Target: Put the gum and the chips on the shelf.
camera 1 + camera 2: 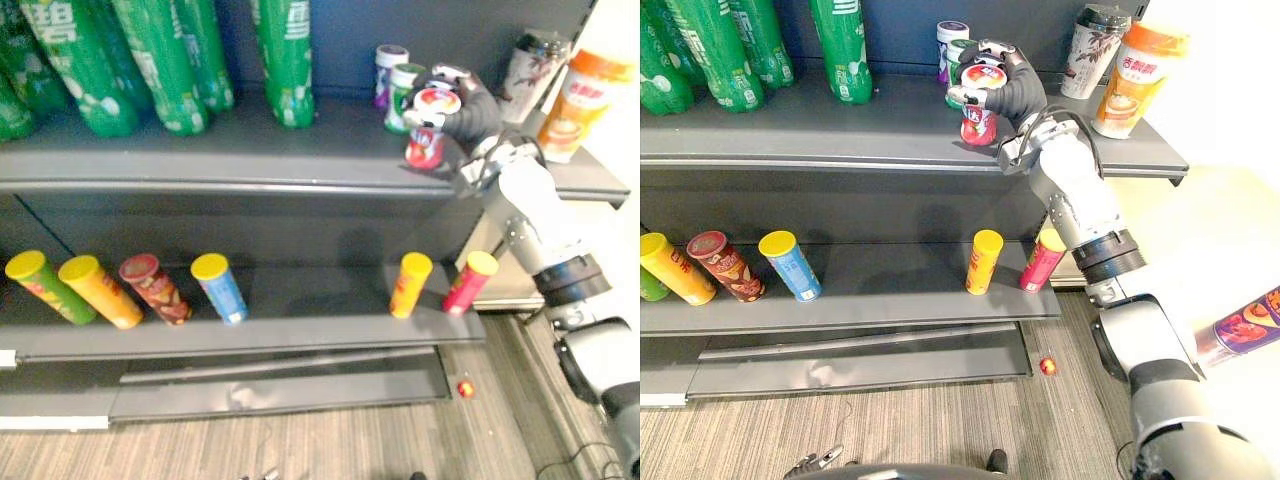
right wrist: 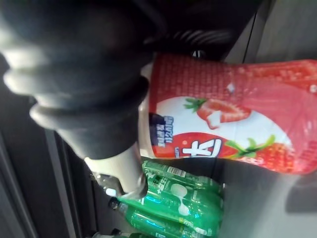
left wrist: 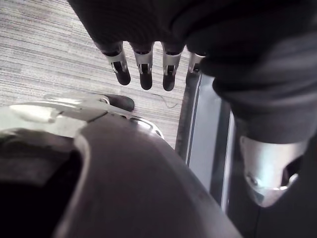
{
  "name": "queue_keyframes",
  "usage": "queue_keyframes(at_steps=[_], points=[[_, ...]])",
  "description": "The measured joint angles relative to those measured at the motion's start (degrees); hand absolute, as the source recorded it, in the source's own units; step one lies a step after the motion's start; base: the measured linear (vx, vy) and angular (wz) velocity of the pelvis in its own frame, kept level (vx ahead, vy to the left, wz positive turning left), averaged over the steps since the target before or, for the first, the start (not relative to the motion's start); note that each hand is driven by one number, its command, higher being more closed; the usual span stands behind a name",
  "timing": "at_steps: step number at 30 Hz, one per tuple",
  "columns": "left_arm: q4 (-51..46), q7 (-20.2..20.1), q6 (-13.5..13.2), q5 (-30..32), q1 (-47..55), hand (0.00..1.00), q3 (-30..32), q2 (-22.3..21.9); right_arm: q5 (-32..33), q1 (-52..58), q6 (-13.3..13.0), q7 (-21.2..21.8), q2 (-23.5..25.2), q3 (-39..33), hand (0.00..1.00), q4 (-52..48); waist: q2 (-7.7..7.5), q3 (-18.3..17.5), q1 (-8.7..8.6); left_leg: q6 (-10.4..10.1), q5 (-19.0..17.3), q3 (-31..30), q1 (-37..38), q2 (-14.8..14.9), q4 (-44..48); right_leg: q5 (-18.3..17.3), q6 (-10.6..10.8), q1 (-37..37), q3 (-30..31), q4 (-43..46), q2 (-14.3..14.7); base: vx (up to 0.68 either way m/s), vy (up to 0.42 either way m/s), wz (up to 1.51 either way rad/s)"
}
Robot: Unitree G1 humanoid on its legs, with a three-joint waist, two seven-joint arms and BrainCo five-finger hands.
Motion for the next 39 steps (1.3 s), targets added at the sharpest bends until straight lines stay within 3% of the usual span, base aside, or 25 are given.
queue_keyframes(at_steps=[33, 34, 39], points=[[0.0, 0.5, 0.0, 0.0, -0.6, 0.0, -0.6, 0.3, -0.3, -0.6, -0.9, -0.4, 0.1, -0.1, 1.0, 0.4, -0.15, 1.8, -0.02, 0.0, 0.0, 0.1, -0.1, 0.0, 0.0, 0.0, 0.0, -0.1, -0.2, 0.0, 0.0, 0.0, 0.0, 0.0], [0.0, 0.5, 0.0, 0.0, -0.6, 0.0, -0.6, 0.3, -0.3, -0.6, -0.9, -0.5, 0.1, -0.1, 0.0, 0.4, -0.15, 1.8, -0.02, 0.0, 0.0, 0.1, -0.1, 0.0, 0.0, 0.0, 0.0, -0.1, -0.2, 0.0, 0.0, 0.0, 0.0, 0.0], [-0.5, 0.6, 0.0, 0.0, -0.5, 0.0, -0.6, 0.3, -2.6, -0.4, -0.8, -1.4, 0.9, -0.5, 0.0, 0.4, -0.19, 1.9, -0.05, 0.0, 0.0, 0.1, 0.0, 0.0, 0.0, 0.0, 0.0, 0.0, -0.1, 0.0, 0.0, 0.0, 0.0, 0.0]])
